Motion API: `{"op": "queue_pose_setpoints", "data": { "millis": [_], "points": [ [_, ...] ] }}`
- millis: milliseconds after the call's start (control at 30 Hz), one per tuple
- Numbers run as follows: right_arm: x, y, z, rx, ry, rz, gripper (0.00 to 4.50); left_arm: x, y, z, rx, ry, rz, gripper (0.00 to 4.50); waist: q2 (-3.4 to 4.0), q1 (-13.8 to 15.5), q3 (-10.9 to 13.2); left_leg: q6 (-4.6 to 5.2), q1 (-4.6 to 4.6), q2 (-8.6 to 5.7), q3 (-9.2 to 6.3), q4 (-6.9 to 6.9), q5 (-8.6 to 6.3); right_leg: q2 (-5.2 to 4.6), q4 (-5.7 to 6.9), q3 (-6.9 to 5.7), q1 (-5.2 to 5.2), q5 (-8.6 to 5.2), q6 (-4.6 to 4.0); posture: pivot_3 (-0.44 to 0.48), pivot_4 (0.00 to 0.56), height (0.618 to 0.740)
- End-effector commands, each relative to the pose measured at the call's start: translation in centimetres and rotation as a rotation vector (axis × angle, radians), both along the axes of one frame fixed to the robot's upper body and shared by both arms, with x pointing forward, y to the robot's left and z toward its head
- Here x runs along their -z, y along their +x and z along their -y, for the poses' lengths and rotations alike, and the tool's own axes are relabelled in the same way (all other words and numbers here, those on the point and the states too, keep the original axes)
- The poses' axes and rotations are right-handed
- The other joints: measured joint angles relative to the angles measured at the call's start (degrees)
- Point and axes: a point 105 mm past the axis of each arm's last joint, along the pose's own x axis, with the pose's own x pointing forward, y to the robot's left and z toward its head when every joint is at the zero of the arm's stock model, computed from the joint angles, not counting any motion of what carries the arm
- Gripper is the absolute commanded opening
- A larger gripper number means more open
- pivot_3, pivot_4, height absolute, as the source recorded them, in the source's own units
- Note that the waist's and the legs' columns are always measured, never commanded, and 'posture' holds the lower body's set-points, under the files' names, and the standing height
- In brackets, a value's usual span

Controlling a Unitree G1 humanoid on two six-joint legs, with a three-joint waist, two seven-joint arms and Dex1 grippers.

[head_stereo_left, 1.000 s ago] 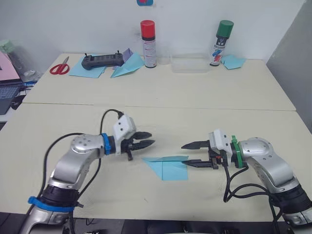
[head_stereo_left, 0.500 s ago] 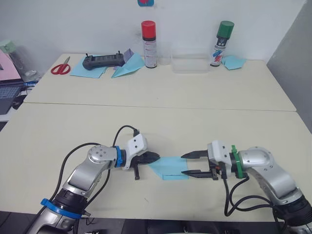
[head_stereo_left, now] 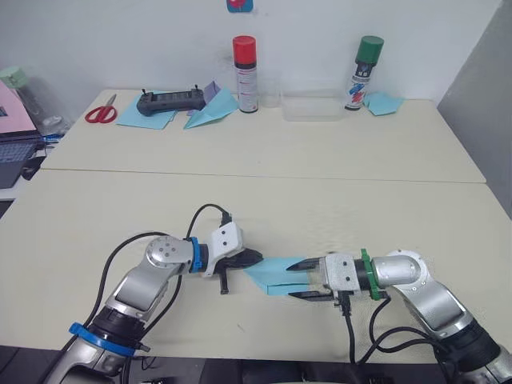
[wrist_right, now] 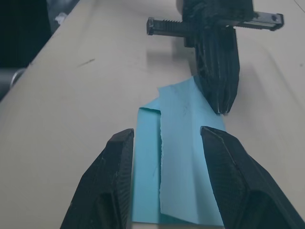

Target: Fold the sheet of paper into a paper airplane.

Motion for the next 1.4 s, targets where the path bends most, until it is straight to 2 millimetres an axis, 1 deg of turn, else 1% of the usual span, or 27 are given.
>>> {"op": "queue_pose_setpoints", "data": {
  "millis": [33, 100, 167, 200, 267, 300, 333, 400, 433, 500, 567, 633, 733, 967, 1133, 1300, 1400],
  "points": [
    [-0.5, 0.6, -0.8, -0.025, 0.013, 0.103, 2.29, 1.5, -0.6, -0.4, 0.016, 0.051, -0.062, 0.03, 0.0, 0.0, 0.0, 0.0, 0.0, 0.0, 0.0, 0.0, 0.0, 0.0, 0.0, 0.0, 0.0, 0.0, 0.0, 0.0, 0.15, 0.74],
    [-0.7, 1.2, -1.3, -0.026, 0.023, 0.174, 2.29, 1.5, -0.6, -0.4, 0.016, 0.053, -0.061, 0.03, 0.0, 0.0, 0.0, 0.0, 0.0, 0.0, 0.0, 0.0, 0.0, 0.0, 0.0, 0.0, 0.0, 0.0, 0.0, 0.0, 0.15, 0.74],
    [-0.7, 1.2, -1.6, -0.06, 0.029, 0.208, 2.29, 1.5, -0.5, -0.4, 0.013, 0.052, -0.058, 0.03, 0.0, 0.0, 0.0, 0.0, 0.0, 0.0, 0.0, 0.0, 0.0, 0.0, 0.0, 0.0, 0.0, 0.0, 0.0, 0.0, 0.15, 0.74],
    [-0.7, 1.0, -1.7, -0.087, 0.029, 0.223, 2.12, 1.4, -0.4, -0.4, 0.013, 0.051, -0.057, 0.01, 0.0, 0.0, 0.0, 0.0, 0.0, 0.0, 0.0, 0.0, 0.0, 0.0, 0.0, -0.01, 0.0, 0.0, 0.0, 0.0, 0.15, 0.74],
    [-0.5, 0.7, -1.7, -0.119, 0.028, 0.225, 1.7, 1.3, -0.4, -0.3, 0.014, 0.05, -0.056, 0.0, 0.0, 0.0, 0.0, 0.0, 0.0, 0.0, 0.0, 0.0, 0.0, 0.0, -0.01, -0.01, 0.02, 0.0, 0.0, 0.0, 0.15, 0.74],
    [-0.4, 0.7, -1.6, -0.125, 0.029, 0.217, 1.41, 1.3, -0.4, -0.3, 0.014, 0.05, -0.056, 0.0, 0.0, 0.0, 0.0, 0.0, 0.0, 0.0, 0.0, 0.0, 0.0, 0.0, -0.02, -0.01, 0.02, 0.0, 0.0, 0.0, 0.15, 0.74],
    [-0.4, 0.7, -1.6, -0.126, 0.031, 0.219, 0.97, 1.3, -0.4, -0.3, 0.015, 0.051, -0.056, 0.0, 0.0, 0.0, 0.0, 0.0, 0.01, 0.0, -0.01, 0.0, 0.0, 0.0, -0.02, -0.01, 0.02, 0.0, 0.0, 0.0, 0.15, 0.74],
    [-0.6, 0.8, -1.6, -0.124, 0.046, 0.212, 0.25, 1.3, -0.4, -0.3, 0.018, 0.052, -0.057, 0.0, 0.0, 0.0, 0.0, 0.0, 0.02, 0.0, -0.01, 0.0, 0.0, 0.0, -0.01, -0.01, 0.03, 0.0, 0.0, 0.0, 0.15, 0.74],
    [-0.9, 0.8, -1.7, -0.116, 0.066, 0.198, 0.02, 1.3, -0.4, -0.3, 0.019, 0.052, -0.057, 0.0, 0.0, 0.0, 0.0, 0.0, 0.03, 0.0, -0.01, 0.0, 0.0, 0.0, 0.0, 0.0, 0.04, 0.0, 0.0, 0.0, 0.15, 0.74],
    [-1.6, 1.0, -1.8, -0.081, 0.122, 0.152, 0.02, 1.3, -0.4, -0.4, 0.023, 0.055, -0.057, 0.0, 0.0, 0.0, 0.0, 0.0, 0.06, 0.0, -0.01, 0.0, 0.0, 0.0, 0.0, 0.0, 0.07, 0.0, -0.01, 0.0, 0.15, 0.74],
    [-2.1, 1.8, -1.7, -0.037, 0.148, 0.162, 0.02, 1.3, -0.4, -0.4, 0.032, 0.058, -0.058, 0.0, 0.0, 0.0, 0.0, 0.0, 0.06, 0.01, -0.02, 0.0, 0.0, 0.0, 0.0, 0.0, 0.07, 0.0, -0.01, 0.0, 0.15, 0.74],
    [-2.4, 2.9, -1.6, 0.04, 0.169, 0.138, 0.02, 1.4, -0.5, -0.4, 0.046, 0.069, -0.057, 0.0, 0.0, 0.0, 0.0, 0.0, 0.05, 0.0, -0.02, 0.0, 0.0, 0.0, 0.0, 0.0, 0.08, 0.0, -0.01, 0.0, 0.15, 0.74],
    [-2.3, 3.7, -1.5, 0.109, 0.179, 0.091, 0.02, 1.3, -0.5, -0.5, 0.062, 0.084, -0.054, 0.0, 0.0, 0.0, 0.0, 0.0, 0.06, 0.01, -0.03, 0.0, 0.0, 0.0, 0.01, -0.01, 0.08, 0.0, -0.01, 0.0, 0.15, 0.74],
    [-0.6, 4.5, -1.0, 0.171, 0.116, 0.032, 0.02, 1.3, -0.2, -1.2, 0.093, 0.131, -0.031, 0.0, 0.0, 0.0, 0.0, 0.0, 0.05, 0.01, -0.04, -0.01, 0.0, 0.01, 0.0, -0.02, 0.07, 0.0, -0.01, 0.0, 0.15, 0.74],
    [0.5, 4.9, -0.9, 0.204, 0.073, 0.004, 0.02, 1.3, -0.4, -1.4, 0.104, 0.137, -0.031, 0.0, 0.0, 0.0, 0.0, 0.0, 0.05, 0.01, -0.04, -0.01, 0.0, 0.01, 0.0, -0.02, 0.07, 0.0, -0.01, 0.0, 0.15, 0.74],
    [0.6, 5.4, -1.4, 0.218, 0.074, 0.0, 0.02, 1.3, -0.6, -1.4, 0.114, 0.143, -0.027, 0.0, 0.01, -0.2, 0.0, 0.0, 0.06, 0.01, -0.04, -0.01, 0.0, 0.01, 0.0, -0.02, 0.07, 0.0, -0.01, 0.0, 0.15, 0.74],
    [0.8, 5.4, -1.5, 0.209, 0.06, -0.002, 0.02, 1.0, -0.4, -1.7, 0.108, 0.148, -0.019, 0.0, 0.01, -0.2, 0.0, 0.0, 0.07, 0.03, -0.04, -0.01, 0.0, 0.04, 0.01, -0.02, 0.06, 0.0, -0.01, 0.0, 0.15, 0.74]
  ]
}}
